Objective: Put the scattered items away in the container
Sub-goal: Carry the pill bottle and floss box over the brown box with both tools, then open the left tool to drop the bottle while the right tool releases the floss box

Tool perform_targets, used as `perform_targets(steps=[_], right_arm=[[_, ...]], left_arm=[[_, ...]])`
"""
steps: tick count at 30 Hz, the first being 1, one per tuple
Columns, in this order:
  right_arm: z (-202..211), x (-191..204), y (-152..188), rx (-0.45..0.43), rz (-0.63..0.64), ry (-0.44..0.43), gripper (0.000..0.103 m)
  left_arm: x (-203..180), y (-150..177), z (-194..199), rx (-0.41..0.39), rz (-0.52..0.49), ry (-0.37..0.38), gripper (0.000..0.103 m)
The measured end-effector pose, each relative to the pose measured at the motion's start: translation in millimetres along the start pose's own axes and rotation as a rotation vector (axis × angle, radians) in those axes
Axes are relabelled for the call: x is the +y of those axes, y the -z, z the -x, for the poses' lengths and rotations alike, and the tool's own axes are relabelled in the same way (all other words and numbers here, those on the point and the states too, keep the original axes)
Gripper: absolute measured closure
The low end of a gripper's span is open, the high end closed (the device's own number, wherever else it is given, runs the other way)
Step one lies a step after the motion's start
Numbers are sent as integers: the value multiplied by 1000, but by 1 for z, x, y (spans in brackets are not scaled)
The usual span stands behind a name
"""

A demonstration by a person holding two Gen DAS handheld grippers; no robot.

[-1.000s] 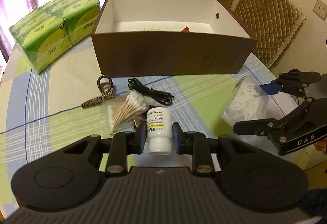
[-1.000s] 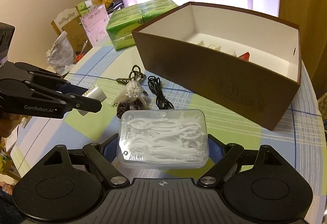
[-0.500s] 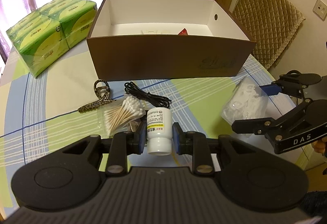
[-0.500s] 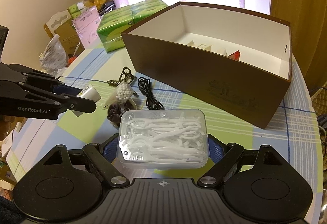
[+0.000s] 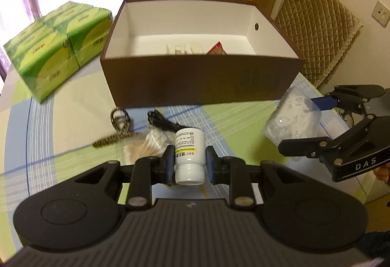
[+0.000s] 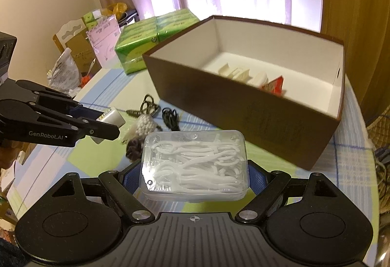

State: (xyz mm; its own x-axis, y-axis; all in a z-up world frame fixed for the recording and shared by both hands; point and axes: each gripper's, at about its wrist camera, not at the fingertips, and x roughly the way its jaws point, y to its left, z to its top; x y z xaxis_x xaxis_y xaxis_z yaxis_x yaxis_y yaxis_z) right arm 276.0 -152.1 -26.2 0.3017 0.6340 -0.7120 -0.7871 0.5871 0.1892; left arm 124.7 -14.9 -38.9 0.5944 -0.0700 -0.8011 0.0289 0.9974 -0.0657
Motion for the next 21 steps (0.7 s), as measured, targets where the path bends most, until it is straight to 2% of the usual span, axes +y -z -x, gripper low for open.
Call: perform_targets(steps=[5,14,18,21], right_arm=[[7,-10,-24,-61,30,35,15],[2,-53,-83,-163,70,115,15],[-15,-64,-101,-160,133,157,15],[-36,-72,-110,-116,177,180,15]], left_arm=[[6,-28,2,-45,-33,-6,81],[12,-101,-12,-121,-90,-18,81],[18,-132,-32,-113,-85,-9,81],[25,-152,-52,-78,-85,-2,81]])
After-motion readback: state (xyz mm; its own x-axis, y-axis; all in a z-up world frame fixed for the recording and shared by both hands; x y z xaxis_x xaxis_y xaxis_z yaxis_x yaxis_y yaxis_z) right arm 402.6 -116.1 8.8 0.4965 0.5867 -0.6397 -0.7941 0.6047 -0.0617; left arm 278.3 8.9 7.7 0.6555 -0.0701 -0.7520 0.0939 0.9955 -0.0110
